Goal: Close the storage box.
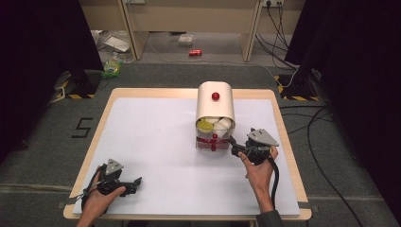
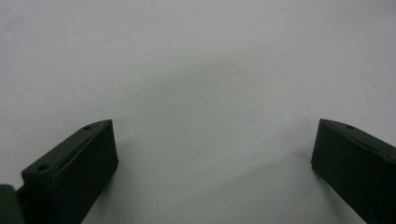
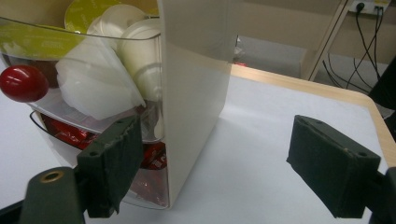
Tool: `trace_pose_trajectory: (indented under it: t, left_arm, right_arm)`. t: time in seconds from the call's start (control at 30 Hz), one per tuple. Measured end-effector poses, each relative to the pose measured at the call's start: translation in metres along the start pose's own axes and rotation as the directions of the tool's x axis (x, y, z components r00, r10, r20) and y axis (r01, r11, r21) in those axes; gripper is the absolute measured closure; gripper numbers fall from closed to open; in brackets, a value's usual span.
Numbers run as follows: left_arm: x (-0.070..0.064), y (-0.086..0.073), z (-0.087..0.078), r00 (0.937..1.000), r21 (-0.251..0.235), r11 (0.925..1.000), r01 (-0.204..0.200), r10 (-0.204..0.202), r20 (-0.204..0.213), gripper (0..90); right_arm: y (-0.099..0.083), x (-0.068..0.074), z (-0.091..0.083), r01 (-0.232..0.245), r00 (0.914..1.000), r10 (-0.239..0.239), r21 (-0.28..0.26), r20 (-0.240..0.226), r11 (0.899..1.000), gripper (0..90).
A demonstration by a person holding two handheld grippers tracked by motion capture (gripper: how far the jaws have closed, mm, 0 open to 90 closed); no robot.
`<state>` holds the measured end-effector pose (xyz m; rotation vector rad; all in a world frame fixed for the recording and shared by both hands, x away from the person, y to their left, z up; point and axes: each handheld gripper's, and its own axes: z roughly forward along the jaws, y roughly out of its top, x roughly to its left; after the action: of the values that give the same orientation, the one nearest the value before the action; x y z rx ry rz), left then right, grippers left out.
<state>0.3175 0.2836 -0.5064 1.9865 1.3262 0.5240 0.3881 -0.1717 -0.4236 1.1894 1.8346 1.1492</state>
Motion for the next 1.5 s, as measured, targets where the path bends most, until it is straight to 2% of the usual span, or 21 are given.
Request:
trace_pose_trajectory:
  t: [0.2, 0.4, 0.77, 1.5]
  left_arm:
    - [0.0, 0.0, 0.0, 1.0, 0.0, 1.0, 0.0, 0.0, 0.0, 0.0]
    - [0.0, 0.0, 0.0, 1.0, -0.001, 1.0, 0.001, -0.001, 0.001, 0.0]
    - [0.0, 0.0, 0.0, 1.0, -0.001, 1.0, 0.002, -0.002, 0.002, 0.0]
    - [0.0, 0.0, 0.0, 1.0, -0.002, 1.0, 0.003, -0.003, 0.004, 0.0]
  right_arm:
    - [0.0, 0.0, 0.0, -0.006, 1.0, 0.006, 0.001, 0.006, 1.0, 16.4]
    - [0.0, -0.001, -0.001, -0.004, 0.9999, 0.004, -0.001, -0.014, 1.0, 21.4]
    - [0.0, -0.002, -0.01, -0.006, 0.9989, 0.006, -0.003, -0.046, 1.0, 20.1]
    - [-0.01, -0.006, -0.028, 0.009, 0.9986, -0.008, 0.019, -0.053, 1.0, 20.0]
